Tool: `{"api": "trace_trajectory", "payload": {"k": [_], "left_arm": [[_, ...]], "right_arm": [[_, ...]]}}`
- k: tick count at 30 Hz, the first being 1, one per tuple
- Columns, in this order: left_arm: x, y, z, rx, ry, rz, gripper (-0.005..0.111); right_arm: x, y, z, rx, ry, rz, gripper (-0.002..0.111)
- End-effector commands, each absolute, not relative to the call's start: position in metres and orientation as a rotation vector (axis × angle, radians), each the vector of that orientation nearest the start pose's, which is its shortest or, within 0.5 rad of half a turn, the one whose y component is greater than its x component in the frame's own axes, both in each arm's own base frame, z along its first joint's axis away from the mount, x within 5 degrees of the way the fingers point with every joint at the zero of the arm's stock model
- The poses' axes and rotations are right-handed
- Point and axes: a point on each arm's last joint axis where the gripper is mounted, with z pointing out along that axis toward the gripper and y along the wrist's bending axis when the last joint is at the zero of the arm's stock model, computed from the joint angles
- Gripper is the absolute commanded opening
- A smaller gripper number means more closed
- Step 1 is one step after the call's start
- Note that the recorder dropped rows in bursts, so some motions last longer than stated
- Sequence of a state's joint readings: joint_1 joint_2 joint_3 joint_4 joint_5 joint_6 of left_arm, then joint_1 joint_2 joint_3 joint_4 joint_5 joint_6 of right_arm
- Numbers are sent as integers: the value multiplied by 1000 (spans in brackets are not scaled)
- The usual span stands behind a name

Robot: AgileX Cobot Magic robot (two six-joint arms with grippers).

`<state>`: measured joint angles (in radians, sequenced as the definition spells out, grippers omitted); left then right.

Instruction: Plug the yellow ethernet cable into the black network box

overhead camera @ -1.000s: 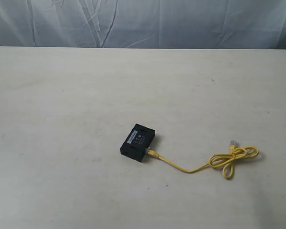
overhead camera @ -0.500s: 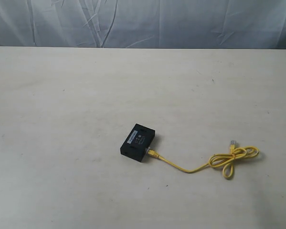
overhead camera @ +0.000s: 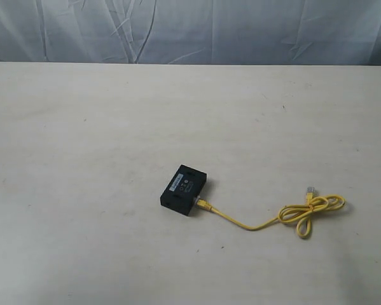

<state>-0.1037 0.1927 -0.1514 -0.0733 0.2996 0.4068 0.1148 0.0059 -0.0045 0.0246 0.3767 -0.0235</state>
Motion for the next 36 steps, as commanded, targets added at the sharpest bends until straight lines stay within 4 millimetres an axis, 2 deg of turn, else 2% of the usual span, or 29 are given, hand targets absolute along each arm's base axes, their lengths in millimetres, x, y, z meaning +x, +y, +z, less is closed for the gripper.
{"api": "trace_trajectory", "payload": {"k": [1,2,5,18,24,36], "left_arm": [[60,-4,193,352,1759,193,0],[59,-4,188,345,1761,199,0],[55,-4,191,325,1706,200,0],[55,-4,191,312,1704,187,0],[55,-3,192,45,1715,-23,0],[55,-2,192,35,1715,-19,0]], "right_arm": [[53,6,181,-112,1843,77,0],[53,6,181,-112,1843,77,0],[53,6,181,-112,1843,77,0],[53,7,181,-106,1843,87,0],[53,7,180,-101,1847,96,0],[53,7,180,-101,1847,96,0]]}}
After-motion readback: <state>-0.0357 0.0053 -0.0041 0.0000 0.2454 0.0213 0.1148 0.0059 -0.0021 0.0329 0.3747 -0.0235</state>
